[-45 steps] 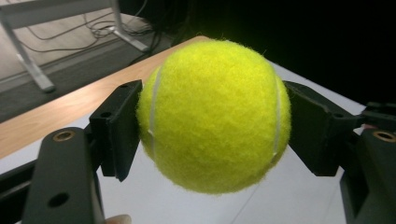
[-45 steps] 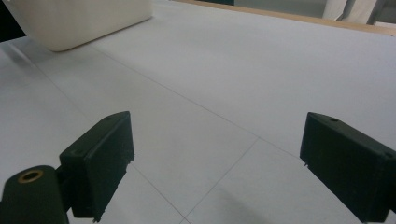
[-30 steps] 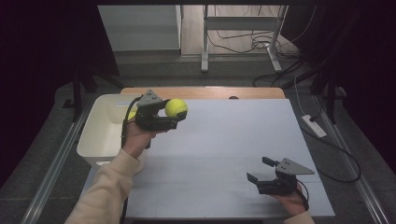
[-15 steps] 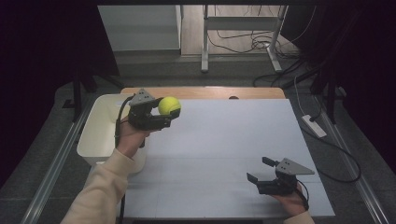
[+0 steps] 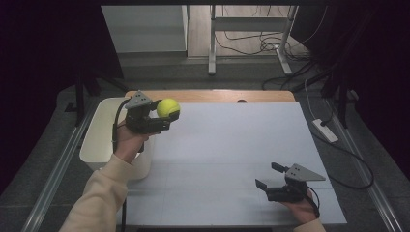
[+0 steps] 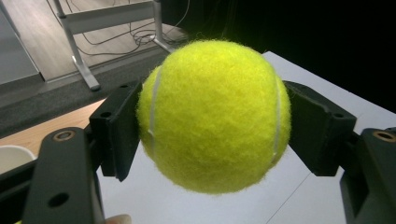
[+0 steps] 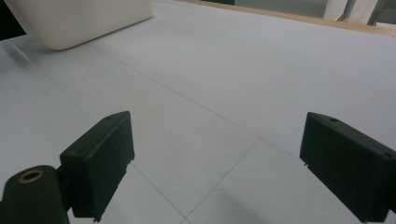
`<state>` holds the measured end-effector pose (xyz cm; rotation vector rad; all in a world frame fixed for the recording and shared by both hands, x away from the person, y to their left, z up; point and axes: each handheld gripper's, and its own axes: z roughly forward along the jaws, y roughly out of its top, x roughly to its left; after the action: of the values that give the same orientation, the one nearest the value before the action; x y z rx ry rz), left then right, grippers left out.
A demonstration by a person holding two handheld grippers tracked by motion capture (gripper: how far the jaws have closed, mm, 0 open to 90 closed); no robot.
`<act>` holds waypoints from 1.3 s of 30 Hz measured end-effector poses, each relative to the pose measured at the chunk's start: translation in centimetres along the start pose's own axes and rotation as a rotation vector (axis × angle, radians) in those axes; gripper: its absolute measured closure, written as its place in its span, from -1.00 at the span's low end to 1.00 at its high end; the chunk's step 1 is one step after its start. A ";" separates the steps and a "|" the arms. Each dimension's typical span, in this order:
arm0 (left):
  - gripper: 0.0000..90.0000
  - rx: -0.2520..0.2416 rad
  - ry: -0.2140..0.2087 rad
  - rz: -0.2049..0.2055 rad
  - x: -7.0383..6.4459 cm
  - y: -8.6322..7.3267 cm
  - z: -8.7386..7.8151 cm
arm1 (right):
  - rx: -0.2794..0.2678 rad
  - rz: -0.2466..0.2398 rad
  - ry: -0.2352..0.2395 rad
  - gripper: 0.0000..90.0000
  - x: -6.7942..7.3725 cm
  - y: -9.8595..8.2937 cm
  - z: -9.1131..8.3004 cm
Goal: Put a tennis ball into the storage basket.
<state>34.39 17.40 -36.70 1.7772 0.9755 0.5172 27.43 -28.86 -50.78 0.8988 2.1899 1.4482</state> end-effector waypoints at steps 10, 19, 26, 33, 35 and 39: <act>-0.41 -0.002 0.026 -0.021 1.0 -0.3 -0.6 | 0.000 -0.001 0.003 -0.78 0.0 0.0 0.0; -0.41 -0.001 0.053 -0.034 1.8 -0.4 -1.1 | 0.000 -0.001 0.000 -0.78 0.0 0.0 0.0; -0.41 0.002 0.079 -0.054 2.7 -0.7 -1.4 | -0.001 -0.001 0.000 -0.78 0.1 0.0 0.0; -0.41 0.002 0.108 -0.071 3.7 -0.8 -1.8 | 0.002 -0.001 0.000 -0.78 0.1 0.0 0.0; -0.41 0.004 0.116 -0.074 4.0 -0.8 -1.9 | 0.001 -0.001 0.000 -0.78 0.1 0.0 0.0; -0.41 0.011 0.129 -0.081 4.5 -0.9 -2.1 | 0.000 0.000 0.000 -0.77 0.1 0.0 0.0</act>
<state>35.15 22.32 -37.11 1.7230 1.1361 0.5819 27.41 -28.80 -50.74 0.8986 2.1895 1.4484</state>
